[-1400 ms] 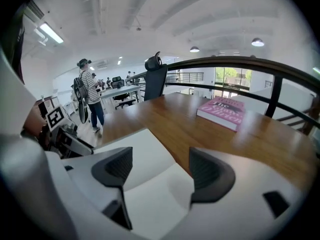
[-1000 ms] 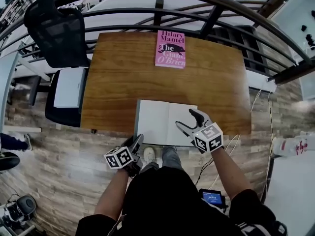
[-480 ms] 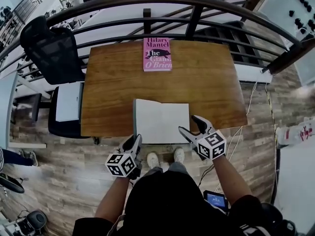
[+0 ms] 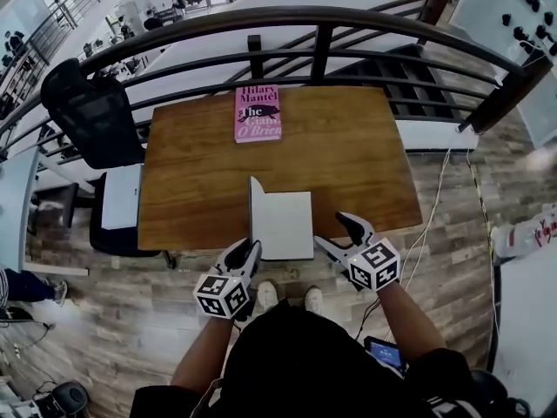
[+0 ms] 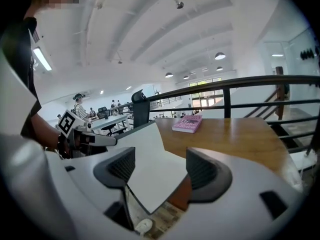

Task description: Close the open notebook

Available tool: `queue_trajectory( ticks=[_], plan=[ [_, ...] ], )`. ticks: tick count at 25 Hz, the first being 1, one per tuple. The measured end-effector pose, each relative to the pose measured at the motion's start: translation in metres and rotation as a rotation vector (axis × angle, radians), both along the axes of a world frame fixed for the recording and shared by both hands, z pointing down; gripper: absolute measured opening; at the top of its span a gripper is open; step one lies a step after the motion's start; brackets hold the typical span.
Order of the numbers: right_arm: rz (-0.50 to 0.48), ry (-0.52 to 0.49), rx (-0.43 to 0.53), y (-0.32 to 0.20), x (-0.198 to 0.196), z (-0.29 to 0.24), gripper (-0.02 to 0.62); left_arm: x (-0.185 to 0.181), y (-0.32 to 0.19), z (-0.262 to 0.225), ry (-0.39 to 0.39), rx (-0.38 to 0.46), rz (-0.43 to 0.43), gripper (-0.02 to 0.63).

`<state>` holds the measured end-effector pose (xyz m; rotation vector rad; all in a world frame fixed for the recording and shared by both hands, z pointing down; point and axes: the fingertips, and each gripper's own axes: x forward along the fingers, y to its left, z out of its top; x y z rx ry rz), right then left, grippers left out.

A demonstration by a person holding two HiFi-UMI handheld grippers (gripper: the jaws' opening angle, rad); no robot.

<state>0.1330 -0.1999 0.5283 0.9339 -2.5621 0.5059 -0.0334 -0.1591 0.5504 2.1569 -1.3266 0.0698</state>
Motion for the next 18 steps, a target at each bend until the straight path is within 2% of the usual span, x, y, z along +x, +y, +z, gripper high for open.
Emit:
queue_trajectory(
  ticks=[4,7,9,11,14,18],
  plan=[
    [0.014,-0.015,0.013,0.006,0.025,-0.006,0.316,0.036,0.0,0.0,-0.032,0.0,0.027,0.091],
    [0.035,-0.03,0.015,0.01,0.04,-0.01,0.316,0.067,0.001,-0.004,0.012,0.005,0.079,0.128],
    [0.045,-0.042,0.017,0.012,0.049,-0.012,0.316,0.09,0.002,-0.014,0.06,0.026,0.132,0.19],
    [0.054,-0.051,0.021,0.015,0.057,-0.015,0.313,0.108,0.005,-0.021,0.08,0.041,0.162,0.209],
    [0.065,-0.071,0.033,0.019,0.064,-0.019,0.304,0.117,0.007,-0.022,0.057,0.049,0.167,0.21],
    [0.067,-0.101,0.062,0.016,0.062,-0.031,0.287,0.106,0.001,-0.03,0.025,0.069,0.147,0.209]
  ],
)
